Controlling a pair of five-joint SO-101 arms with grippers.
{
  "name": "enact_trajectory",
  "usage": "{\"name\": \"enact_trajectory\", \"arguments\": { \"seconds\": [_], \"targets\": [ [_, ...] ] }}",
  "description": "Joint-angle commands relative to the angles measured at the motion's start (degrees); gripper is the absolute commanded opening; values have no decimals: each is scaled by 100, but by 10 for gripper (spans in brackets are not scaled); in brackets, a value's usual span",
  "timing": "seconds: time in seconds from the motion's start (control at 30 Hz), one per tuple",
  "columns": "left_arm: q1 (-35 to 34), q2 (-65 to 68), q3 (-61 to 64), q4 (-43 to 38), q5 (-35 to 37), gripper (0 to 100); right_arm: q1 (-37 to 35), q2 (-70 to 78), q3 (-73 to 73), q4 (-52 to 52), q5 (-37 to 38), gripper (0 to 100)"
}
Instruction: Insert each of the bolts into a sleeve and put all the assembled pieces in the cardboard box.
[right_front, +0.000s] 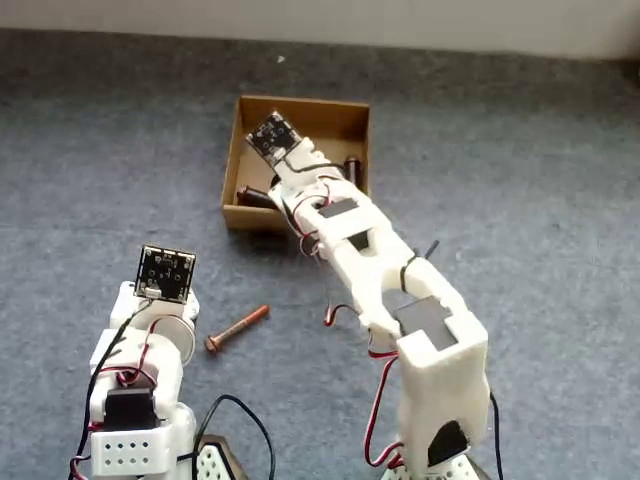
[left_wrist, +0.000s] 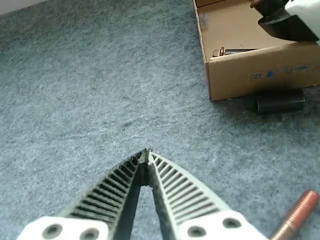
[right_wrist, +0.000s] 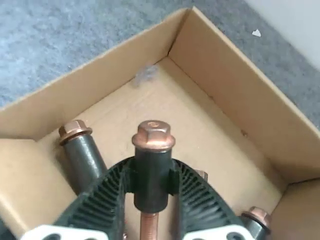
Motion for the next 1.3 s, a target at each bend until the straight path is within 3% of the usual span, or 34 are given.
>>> {"name": "enact_trajectory", "arguments": {
  "seconds": [0.0, 0.13, 0.4, 0.63, 0.83, 1.13, 1.27],
  "targets": [
    [-57, -48, 75, -35, -62, 18, -13, 13, -198, -110, 132, 50],
    [-57, -48, 110, -35, -62, 20, -22, 13, -215, 171, 132, 124],
    [-57, -48, 110, -35, -62, 20, -4, -13, -989, 1666, 141, 126],
    [-75, -48, 92, -53, -62, 18, -31, -22, -2369, 4092, 123, 124],
    [-549, -57, -31, -44, -44, 20, -48, -13, -3987, 6158, 114, 124],
    [-796, -57, -66, -70, -44, 20, -426, -4, -5314, 8330, 105, 123],
    [-796, -57, -75, -70, -44, 20, -831, 22, -5314, 8637, 105, 123]
  ]
}}
